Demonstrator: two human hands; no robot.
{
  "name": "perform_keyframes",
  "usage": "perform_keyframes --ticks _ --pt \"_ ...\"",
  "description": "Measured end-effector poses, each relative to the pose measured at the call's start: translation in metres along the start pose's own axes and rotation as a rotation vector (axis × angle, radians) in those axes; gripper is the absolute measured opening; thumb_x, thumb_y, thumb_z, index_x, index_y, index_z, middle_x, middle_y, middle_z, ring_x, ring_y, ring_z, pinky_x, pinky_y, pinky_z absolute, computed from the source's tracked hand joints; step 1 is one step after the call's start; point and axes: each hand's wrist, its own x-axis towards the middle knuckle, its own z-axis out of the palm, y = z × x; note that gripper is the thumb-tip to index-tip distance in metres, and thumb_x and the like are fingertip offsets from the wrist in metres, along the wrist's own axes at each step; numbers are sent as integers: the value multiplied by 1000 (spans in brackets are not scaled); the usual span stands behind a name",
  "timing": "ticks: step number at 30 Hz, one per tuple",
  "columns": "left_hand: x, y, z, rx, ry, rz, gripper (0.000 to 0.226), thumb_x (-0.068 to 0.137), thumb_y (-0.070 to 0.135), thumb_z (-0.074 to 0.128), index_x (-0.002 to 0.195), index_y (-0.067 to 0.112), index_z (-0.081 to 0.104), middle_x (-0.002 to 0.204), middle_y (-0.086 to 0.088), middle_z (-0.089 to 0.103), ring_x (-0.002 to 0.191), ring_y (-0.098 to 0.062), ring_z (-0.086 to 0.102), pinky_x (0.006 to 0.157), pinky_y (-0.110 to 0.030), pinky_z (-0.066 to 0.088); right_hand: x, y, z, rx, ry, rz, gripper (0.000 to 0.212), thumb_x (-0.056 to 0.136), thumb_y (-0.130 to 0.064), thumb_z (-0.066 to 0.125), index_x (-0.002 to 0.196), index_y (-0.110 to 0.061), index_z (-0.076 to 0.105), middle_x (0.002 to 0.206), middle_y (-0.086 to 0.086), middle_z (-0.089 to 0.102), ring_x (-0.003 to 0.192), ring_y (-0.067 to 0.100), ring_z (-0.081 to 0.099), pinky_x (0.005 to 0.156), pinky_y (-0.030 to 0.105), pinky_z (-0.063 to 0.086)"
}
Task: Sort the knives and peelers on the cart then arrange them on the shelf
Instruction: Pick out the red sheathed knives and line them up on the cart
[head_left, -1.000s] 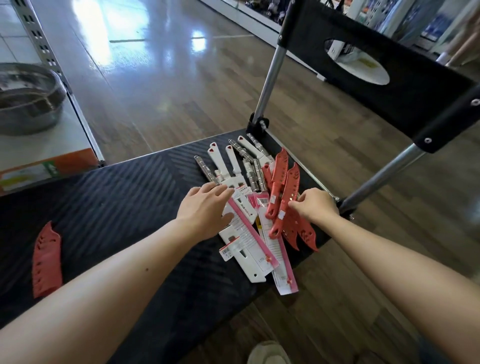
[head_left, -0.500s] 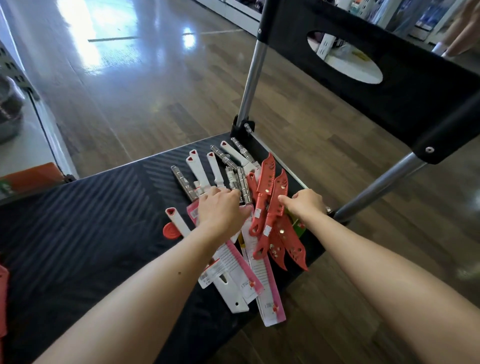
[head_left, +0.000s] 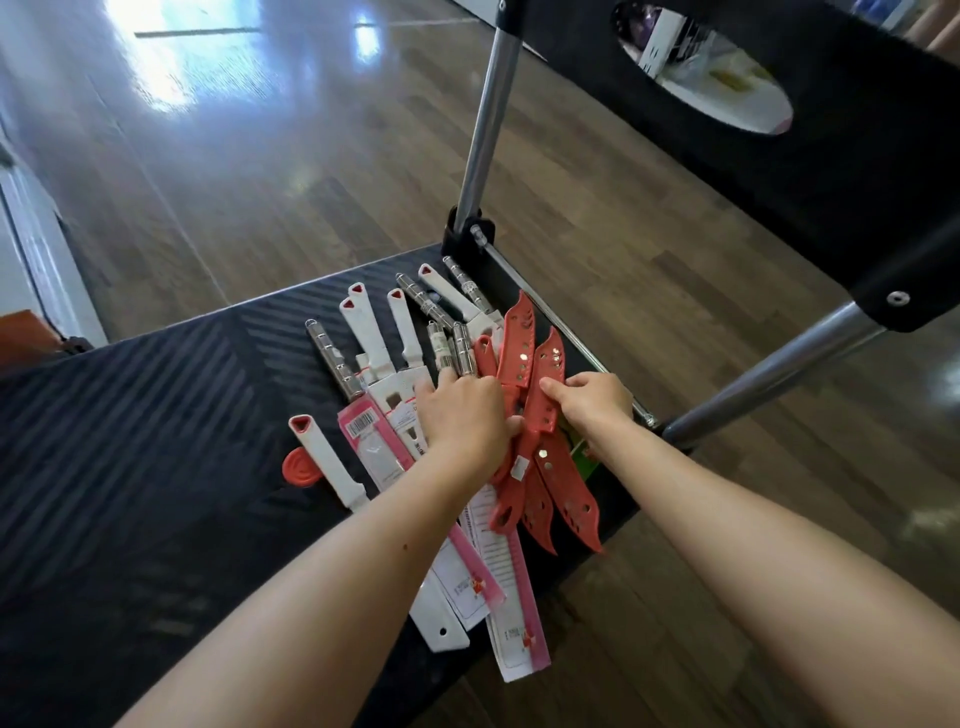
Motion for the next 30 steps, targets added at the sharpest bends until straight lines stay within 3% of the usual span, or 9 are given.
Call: perform_keyframes --ticks 5,9,12,15,17,20,24,28,30 --pt "2 -6 2 -393 -102 -161 29 80 37 69 85 8 65 86 -6 67 86 -26 65 69 -33 48 -3 -2 -2 93 20 30 29 89 -29 61 64 -16 55 61 -2 57 54 13 54 77 36 55" --pt "2 -15 -1 -747 -260 -289 30 76 29 75 92 3 70 81 -8 70 67 -17 60 59 -27 49 -9 -7 -2 115 17 -16 30 90 -27 60 62 -17 56 60 -1 58 59 17 59 80 39 57" --pt "-6 -23 -11 -932 -395 -393 32 80 23 71 100 0 62 70 -4 59 55 -11 54 47 -20 44 -16 -14 0 137 -7 -42 24 89 -25 61 70 -11 63 63 1 61 64 23 64 81 41 57" --pt "-9 -36 -17 -1074 -457 -462 34 79 21 72 102 -1 58 75 -6 59 57 -12 53 47 -20 44 -23 -21 3 146 -1 -73 26 87 -27 64 63 -16 60 74 6 67 78 29 70 83 44 56" --pt "-12 -48 -22 -1136 -440 -495 30 80 21 71 100 2 59 75 -6 59 59 -13 53 50 -21 44 -28 -27 4 156 10 -89 24 86 -28 65 64 -18 61 75 6 67 77 27 66 84 42 55" --pt "-17 -74 -30 -1178 -379 -551 30 80 24 72 101 4 63 79 -5 61 65 -13 54 57 -22 43 -35 -39 10 149 -14 -132 21 85 -32 65 77 -12 69 84 8 68 80 24 63 81 36 52" --pt "-32 -114 -41 -1214 -327 -599 22 78 24 74 87 7 64 76 -4 61 64 -13 52 56 -21 38 -52 -59 27 169 -48 -215 24 86 -31 65 96 -11 71 85 4 68 83 20 63 81 30 49" --pt "-58 -150 -50 -1203 -334 -631 22 81 31 70 90 12 63 82 -5 62 60 -13 50 52 -20 35 -76 -86 57 253 -241 -204 12 88 -24 64 82 -13 64 69 1 63 56 12 59 55 22 53" --pt "-74 -168 -53 -1190 -334 -661 21 81 34 69 87 14 66 81 -2 63 60 -10 49 52 -20 33 -89 -98 75 313 -325 -218 18 88 -18 64 72 -12 59 78 10 66 61 18 62 62 29 58"
